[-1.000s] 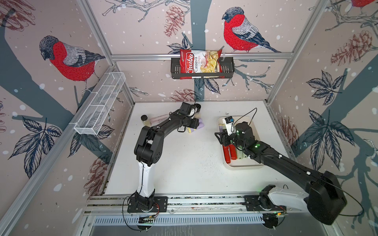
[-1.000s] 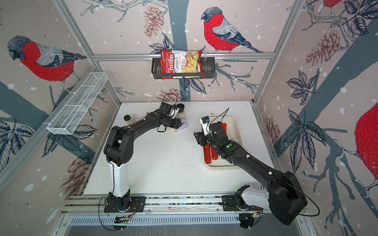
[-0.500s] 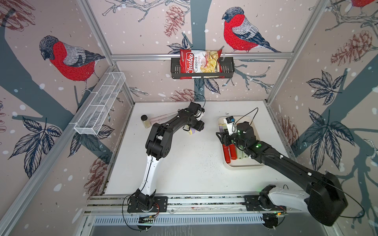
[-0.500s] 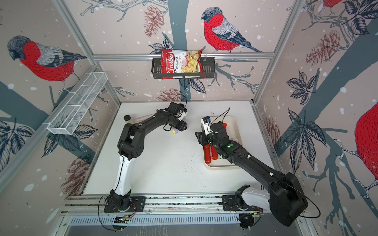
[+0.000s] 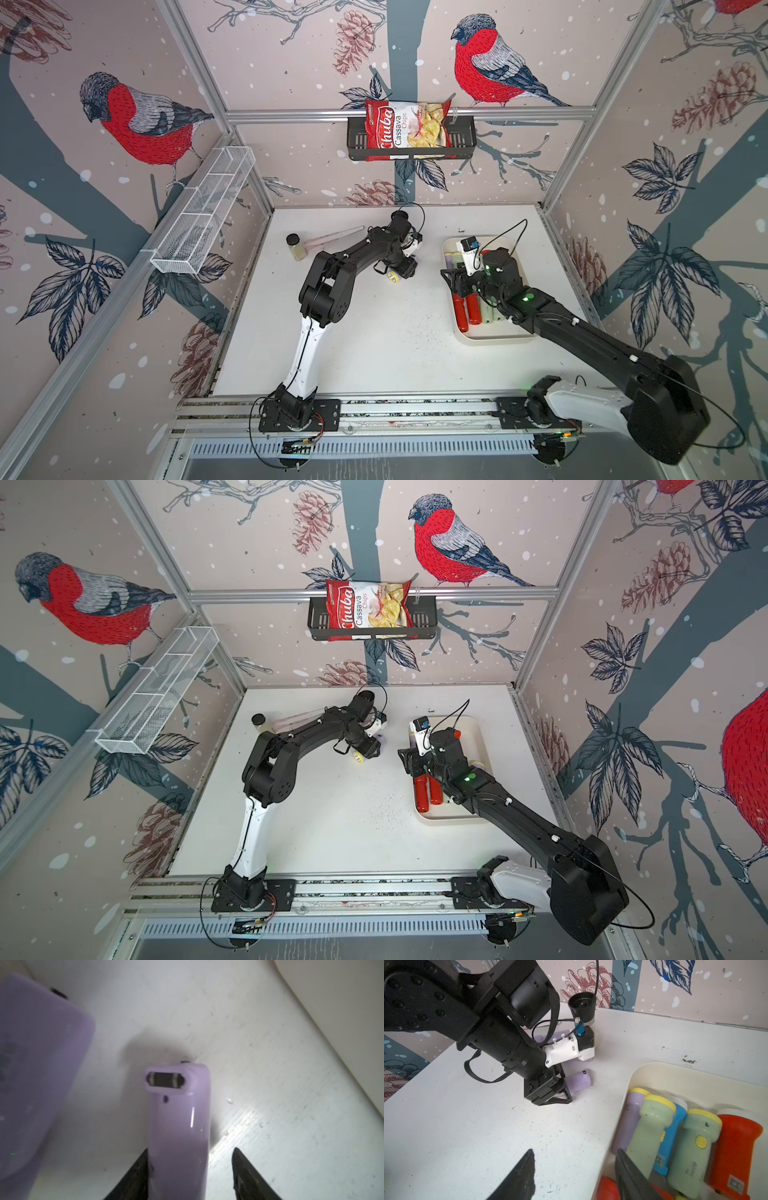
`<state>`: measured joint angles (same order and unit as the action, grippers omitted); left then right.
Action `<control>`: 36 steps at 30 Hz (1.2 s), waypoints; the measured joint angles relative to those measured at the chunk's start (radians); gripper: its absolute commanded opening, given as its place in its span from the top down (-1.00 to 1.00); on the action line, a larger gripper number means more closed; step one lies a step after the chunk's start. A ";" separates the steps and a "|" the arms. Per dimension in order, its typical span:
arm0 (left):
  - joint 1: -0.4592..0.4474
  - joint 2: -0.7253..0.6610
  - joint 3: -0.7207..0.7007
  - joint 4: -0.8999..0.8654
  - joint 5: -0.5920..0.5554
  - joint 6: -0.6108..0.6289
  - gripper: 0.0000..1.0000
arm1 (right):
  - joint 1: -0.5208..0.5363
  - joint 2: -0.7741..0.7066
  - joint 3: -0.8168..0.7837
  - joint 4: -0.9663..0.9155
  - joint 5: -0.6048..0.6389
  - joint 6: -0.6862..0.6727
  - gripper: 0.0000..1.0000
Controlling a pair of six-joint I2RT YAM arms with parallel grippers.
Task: Put the flashlights into the storage boxes
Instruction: Adjust the flashlight at the center of the board, then pick up the flashlight from the center of the board.
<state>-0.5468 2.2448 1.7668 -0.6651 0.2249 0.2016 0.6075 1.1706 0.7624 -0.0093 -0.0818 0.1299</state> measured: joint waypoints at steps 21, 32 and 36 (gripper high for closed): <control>-0.137 -0.130 -0.229 0.025 -0.010 0.085 -0.16 | 0.000 -0.014 -0.006 -0.017 0.029 0.000 -0.23; -0.139 -0.137 -0.236 0.040 0.005 0.059 -0.27 | 0.001 -0.032 -0.010 -0.018 0.029 0.000 -0.23; -0.140 -0.134 -0.234 0.048 0.007 0.034 -0.19 | 0.000 -0.035 -0.011 -0.018 0.029 0.000 -0.23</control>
<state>-0.6865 2.1105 1.5330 -0.6170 0.2321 0.2359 0.6079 1.1358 0.7517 -0.0269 -0.0532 0.1299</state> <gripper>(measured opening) 0.618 0.613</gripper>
